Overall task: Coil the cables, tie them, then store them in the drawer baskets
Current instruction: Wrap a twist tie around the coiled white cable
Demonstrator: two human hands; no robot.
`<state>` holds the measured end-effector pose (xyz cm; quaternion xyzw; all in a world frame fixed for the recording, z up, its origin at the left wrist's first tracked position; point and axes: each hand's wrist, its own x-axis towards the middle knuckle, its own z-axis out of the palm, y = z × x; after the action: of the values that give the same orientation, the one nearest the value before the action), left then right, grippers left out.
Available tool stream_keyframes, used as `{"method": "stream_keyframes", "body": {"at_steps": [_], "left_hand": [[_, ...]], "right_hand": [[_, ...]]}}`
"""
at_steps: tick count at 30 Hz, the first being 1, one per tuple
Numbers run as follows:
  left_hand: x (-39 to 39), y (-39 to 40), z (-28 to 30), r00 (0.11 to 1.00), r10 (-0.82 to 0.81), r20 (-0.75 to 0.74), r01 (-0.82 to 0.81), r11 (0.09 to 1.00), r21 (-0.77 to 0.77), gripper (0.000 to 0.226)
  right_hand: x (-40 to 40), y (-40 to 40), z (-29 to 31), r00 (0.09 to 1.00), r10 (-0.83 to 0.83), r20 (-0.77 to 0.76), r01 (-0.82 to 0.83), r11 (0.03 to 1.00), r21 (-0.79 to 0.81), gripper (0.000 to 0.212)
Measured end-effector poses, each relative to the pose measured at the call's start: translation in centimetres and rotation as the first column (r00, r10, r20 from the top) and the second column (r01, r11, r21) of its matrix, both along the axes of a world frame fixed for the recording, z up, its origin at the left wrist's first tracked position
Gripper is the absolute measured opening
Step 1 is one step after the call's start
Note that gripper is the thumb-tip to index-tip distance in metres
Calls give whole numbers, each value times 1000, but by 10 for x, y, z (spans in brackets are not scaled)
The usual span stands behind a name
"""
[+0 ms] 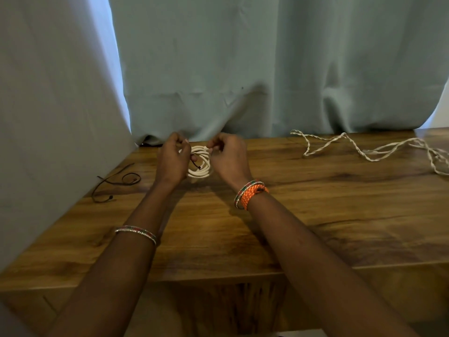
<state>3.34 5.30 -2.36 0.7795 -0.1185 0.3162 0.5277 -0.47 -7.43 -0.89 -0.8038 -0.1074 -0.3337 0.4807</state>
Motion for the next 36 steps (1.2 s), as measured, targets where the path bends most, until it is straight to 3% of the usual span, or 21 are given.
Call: {"method": "stream_keyframes", "body": {"at_steps": [2,5,8,17,20,23,27,36], "left_hand": [[-4,1,3,999,31,20,-29,997,-75,7],[-4,4,4,996,80,44,-75,992,-102,8],[-2,3,1,995,83,58,-81,996,-42,8],[-3,-6,-4,997,64,37,-64,998,18,9],[-1,1,-3,991,95,91,-99,994,50,12],[-1,4,-2,991,49,122,-61,994,92,16],[-1,-2,-1,989,-9,145,-8,994,112,17],[-9,-13,0,988,-60,144,29,977,210,18]], "right_hand": [[-9,2,4,999,-38,3,38,987,-157,9],[-15,9,0,987,-160,-15,142,912,-384,18],[-15,15,-2,977,-198,-82,149,901,-407,27],[-10,14,-4,968,-242,-69,186,873,-452,13],[-12,9,-1,982,-187,32,185,913,-363,15],[-9,8,2,998,-43,51,50,988,-144,17],[-4,6,3,997,74,29,-78,988,134,13],[7,-2,-1,998,62,4,-59,939,338,8]]}}
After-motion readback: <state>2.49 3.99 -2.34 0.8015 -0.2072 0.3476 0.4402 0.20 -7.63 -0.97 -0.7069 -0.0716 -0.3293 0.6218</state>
